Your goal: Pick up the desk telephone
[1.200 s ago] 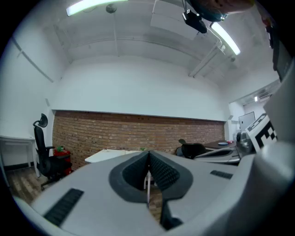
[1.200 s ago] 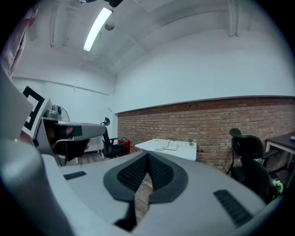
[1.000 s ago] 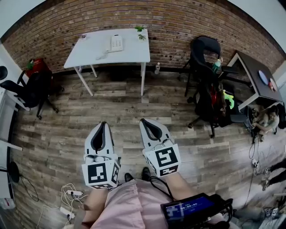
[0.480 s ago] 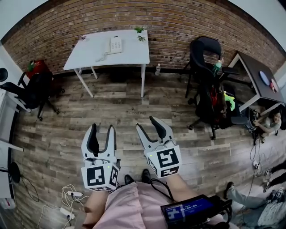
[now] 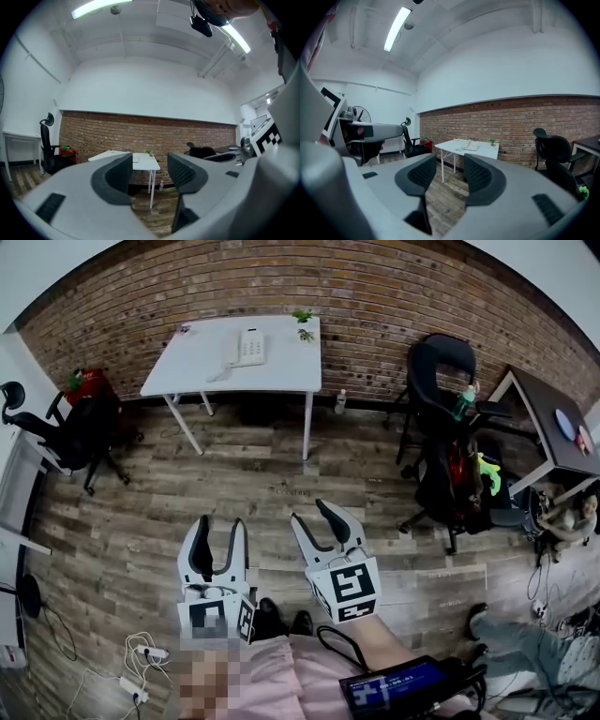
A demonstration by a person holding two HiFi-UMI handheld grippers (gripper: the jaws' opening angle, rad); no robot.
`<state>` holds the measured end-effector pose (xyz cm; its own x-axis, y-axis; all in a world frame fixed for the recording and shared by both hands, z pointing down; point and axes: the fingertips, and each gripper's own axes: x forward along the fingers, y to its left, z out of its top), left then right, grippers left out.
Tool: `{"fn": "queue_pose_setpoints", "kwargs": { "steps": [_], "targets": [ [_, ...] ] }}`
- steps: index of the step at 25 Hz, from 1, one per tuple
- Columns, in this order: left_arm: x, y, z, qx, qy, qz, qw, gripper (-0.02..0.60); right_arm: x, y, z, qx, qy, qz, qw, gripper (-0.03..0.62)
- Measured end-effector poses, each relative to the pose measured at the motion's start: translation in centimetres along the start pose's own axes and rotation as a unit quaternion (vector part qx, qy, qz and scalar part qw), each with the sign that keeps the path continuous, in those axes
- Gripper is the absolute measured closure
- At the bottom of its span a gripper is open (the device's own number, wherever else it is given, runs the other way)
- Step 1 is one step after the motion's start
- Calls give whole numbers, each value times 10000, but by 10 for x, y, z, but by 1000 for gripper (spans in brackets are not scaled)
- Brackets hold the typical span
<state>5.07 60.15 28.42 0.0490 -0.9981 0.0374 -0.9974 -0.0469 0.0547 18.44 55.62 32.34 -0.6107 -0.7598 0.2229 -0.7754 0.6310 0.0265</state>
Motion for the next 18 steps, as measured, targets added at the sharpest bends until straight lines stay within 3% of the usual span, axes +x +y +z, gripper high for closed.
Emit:
{"fn": "queue_pose_setpoints", "kwargs": {
  "steps": [7,18],
  "targets": [
    [47,23,-15,-42,161,53,9998,351,52,-12,-6,19,150,67,9999,405],
    [200,102,-18,-69,275,-172,9994,351,206,-53,13,112,320,-99,9994,411]
  ]
}}
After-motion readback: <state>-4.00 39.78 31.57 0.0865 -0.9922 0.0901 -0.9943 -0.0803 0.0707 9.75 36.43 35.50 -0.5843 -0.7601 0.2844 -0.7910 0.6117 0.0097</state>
